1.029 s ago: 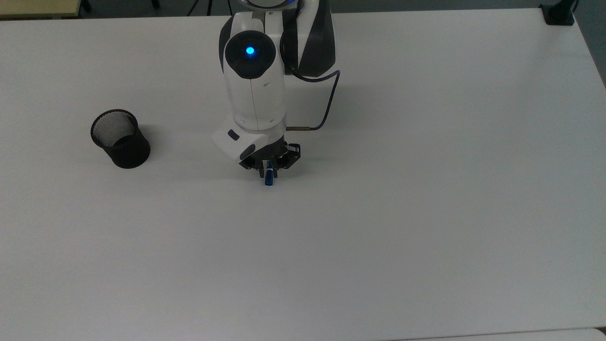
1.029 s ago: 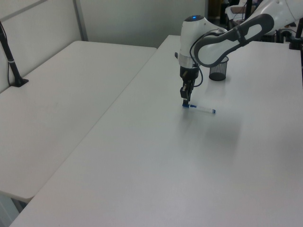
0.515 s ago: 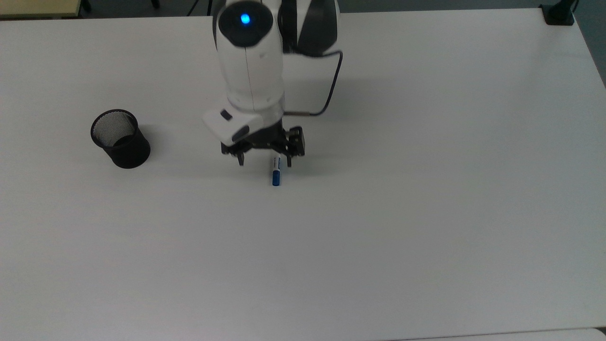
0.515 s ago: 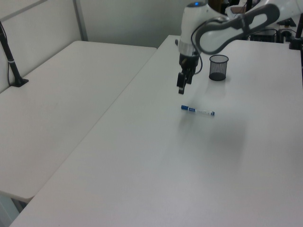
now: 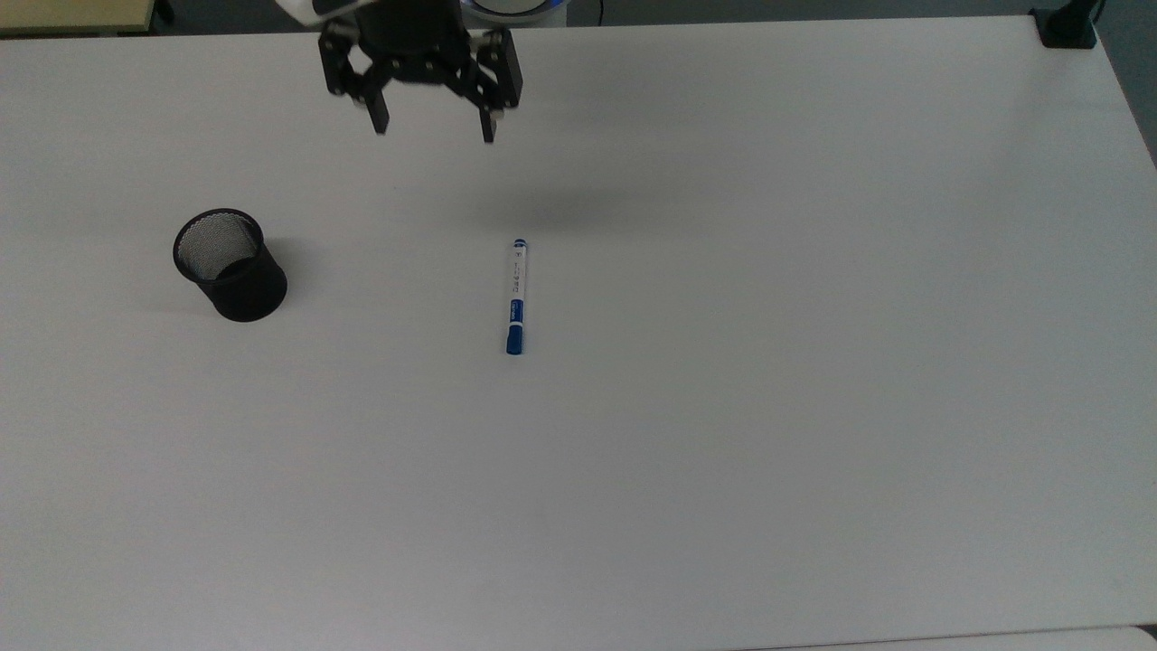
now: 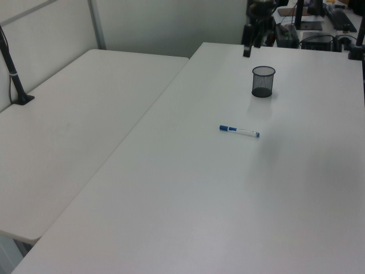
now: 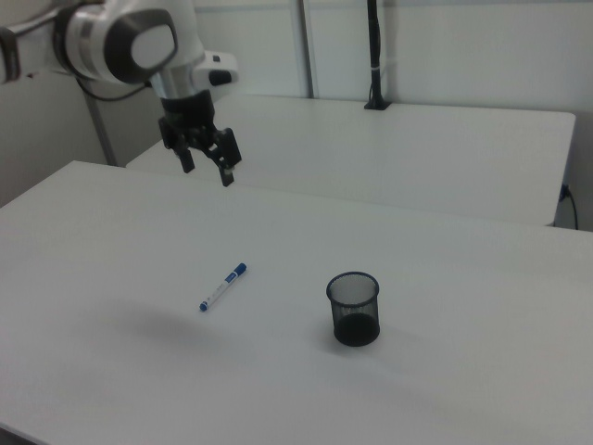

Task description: Remove the marker

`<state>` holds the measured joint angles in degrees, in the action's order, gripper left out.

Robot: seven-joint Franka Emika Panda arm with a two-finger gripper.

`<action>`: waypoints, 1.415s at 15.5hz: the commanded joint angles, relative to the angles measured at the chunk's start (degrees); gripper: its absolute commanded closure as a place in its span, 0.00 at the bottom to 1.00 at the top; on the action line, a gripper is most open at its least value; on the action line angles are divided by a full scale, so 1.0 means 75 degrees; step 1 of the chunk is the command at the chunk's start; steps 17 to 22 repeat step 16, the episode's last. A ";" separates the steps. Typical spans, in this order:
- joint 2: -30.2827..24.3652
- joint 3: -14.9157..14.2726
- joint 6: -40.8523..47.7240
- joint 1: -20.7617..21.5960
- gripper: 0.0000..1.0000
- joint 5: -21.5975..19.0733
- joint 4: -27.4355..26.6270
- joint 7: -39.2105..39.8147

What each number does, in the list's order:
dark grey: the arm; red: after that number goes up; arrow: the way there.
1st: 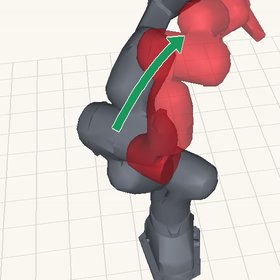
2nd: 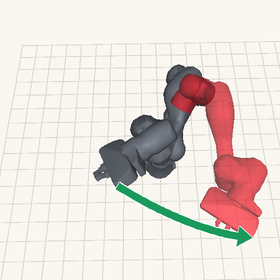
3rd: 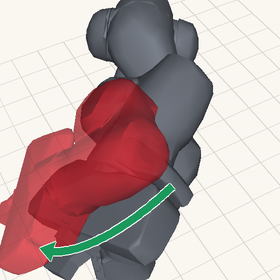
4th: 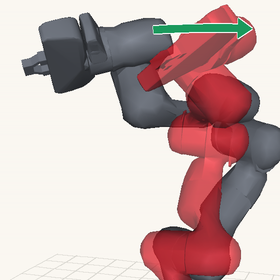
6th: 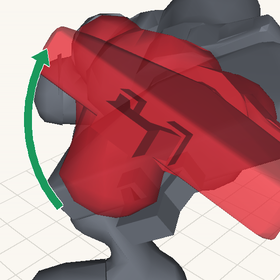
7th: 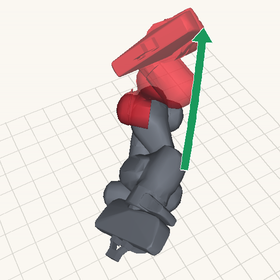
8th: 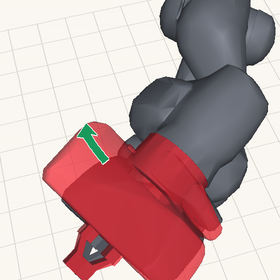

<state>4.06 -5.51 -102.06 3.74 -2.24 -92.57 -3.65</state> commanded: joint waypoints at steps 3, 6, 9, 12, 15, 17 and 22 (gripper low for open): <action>-0.0951 -0.0203 0.1091 0.0064 0.00 0.0076 -0.0290 -0.0544; -0.0940 -0.0262 0.1116 -0.0100 0.00 0.0052 -0.0290 -0.0253; -0.0893 -0.0203 0.1045 -0.0440 0.00 0.0075 -0.0139 0.0799; -0.0858 -0.0203 0.1022 -0.0487 0.00 0.0111 -0.0091 0.1026; -0.0823 -0.0203 0.0834 -0.0464 0.00 0.0111 -0.0091 0.0979; -0.0834 -0.0203 0.0857 -0.0452 0.00 0.0111 -0.0091 0.0979; -0.0834 -0.0203 0.0857 -0.0452 0.00 0.0111 -0.0091 0.0979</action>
